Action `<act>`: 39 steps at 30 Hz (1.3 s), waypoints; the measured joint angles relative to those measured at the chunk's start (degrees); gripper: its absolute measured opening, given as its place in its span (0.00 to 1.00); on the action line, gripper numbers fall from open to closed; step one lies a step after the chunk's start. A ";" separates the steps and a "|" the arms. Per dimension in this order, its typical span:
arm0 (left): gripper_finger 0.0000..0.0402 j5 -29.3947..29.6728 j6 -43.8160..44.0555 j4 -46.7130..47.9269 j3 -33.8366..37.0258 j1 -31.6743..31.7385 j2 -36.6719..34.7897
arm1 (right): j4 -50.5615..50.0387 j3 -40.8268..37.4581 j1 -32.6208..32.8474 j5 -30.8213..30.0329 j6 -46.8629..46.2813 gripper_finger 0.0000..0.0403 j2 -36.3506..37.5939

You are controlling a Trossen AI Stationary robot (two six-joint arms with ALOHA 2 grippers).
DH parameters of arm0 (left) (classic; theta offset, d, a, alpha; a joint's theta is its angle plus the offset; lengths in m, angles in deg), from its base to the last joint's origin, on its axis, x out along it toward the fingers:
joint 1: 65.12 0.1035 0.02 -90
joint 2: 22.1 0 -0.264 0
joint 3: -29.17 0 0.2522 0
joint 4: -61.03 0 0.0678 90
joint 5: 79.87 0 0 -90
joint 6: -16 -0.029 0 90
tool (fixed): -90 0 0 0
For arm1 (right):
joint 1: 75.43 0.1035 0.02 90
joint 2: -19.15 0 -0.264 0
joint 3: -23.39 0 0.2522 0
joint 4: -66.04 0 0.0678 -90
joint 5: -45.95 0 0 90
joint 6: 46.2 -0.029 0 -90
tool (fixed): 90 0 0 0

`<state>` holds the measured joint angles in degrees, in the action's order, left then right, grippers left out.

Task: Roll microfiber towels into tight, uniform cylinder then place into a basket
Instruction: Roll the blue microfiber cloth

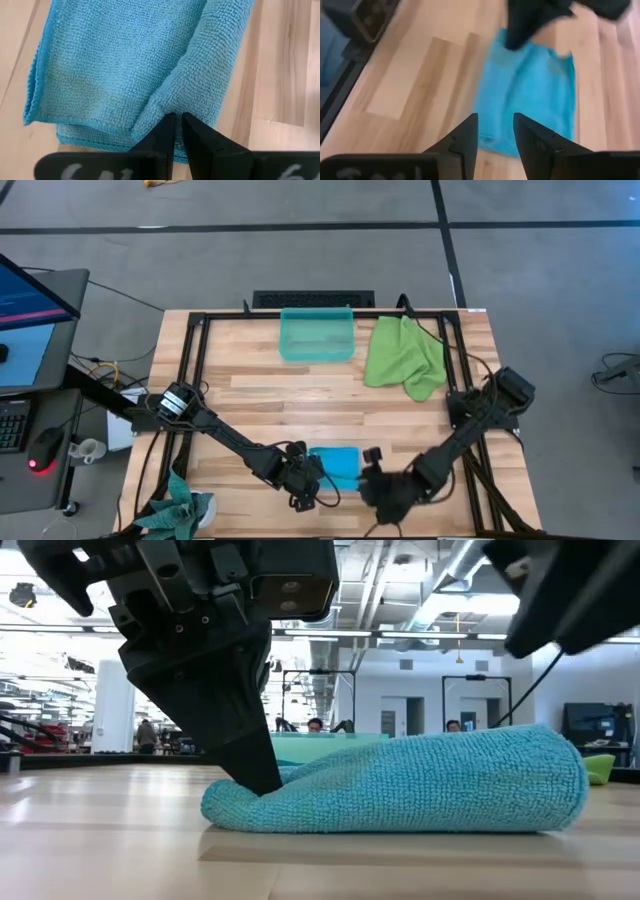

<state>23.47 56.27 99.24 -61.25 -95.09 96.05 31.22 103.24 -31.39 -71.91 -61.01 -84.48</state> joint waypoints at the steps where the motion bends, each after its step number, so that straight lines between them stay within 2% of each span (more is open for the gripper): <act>1: 0.08 0.00 0.72 0.00 0.00 0.06 0.00 | 1.02 0.02 0.68 -0.68 1.56 0.37 -0.83; 6: 0.08 -0.02 2.74 0.02 0.02 0.10 0.00 | 3.68 0.02 1.61 -0.74 7.57 0.36 -4.37; 12: 0.08 -1.40 3.78 0.00 0.02 1.01 -0.01 | 4.13 0.15 0.26 -0.29 8.82 0.36 -4.61; 15: 0.08 -2.14 3.81 0.00 0.02 1.40 -0.02 | 4.13 0.15 -1.04 3.95 8.80 0.37 -4.57; 19: 0.08 -2.12 3.81 0.00 0.02 1.44 -0.02 | 3.96 0.15 -2.86 8.29 7.34 0.37 -4.57; 24: 0.08 -2.02 3.78 0.00 0.02 1.44 -0.02 | 2.63 -0.03 -4.37 8.66 6.56 0.36 -4.54; 32: 0.08 -2.30 2.93 0.00 0.02 1.46 -0.02 | 4.12 -3.77 -6.68 12.83 2.74 0.35 -4.46; 39: 0.08 -2.40 2.95 0.00 0.00 1.46 -0.02 | 4.67 -5.04 -7.42 13.03 -0.30 0.35 -4.44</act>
<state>21.07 59.22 99.24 -61.26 -93.63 96.03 35.89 98.20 -38.82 -58.88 -61.31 -88.92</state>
